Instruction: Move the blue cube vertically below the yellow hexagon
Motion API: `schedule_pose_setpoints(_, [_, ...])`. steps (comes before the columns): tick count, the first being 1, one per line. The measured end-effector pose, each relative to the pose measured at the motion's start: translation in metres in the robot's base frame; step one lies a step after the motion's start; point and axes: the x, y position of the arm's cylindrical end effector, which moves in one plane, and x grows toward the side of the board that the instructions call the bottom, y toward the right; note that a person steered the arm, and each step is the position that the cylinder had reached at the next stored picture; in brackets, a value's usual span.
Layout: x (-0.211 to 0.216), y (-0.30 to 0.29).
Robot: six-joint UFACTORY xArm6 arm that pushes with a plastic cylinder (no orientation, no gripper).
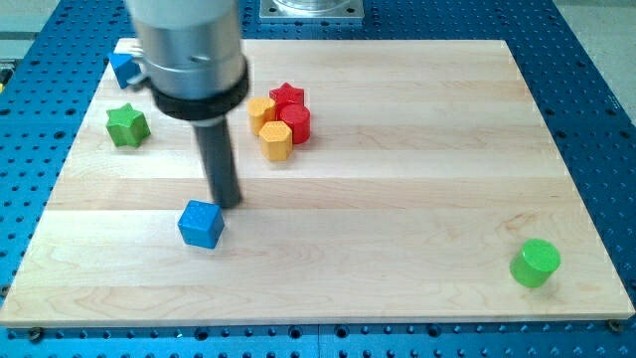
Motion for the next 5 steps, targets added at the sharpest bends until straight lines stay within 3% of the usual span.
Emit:
schedule_pose_setpoints(1, [0.010,-0.051])
schedule_pose_setpoints(2, [0.044,-0.044])
schedule_pose_setpoints(4, [0.051,0.060])
schedule_pose_setpoints(5, [0.047,0.079])
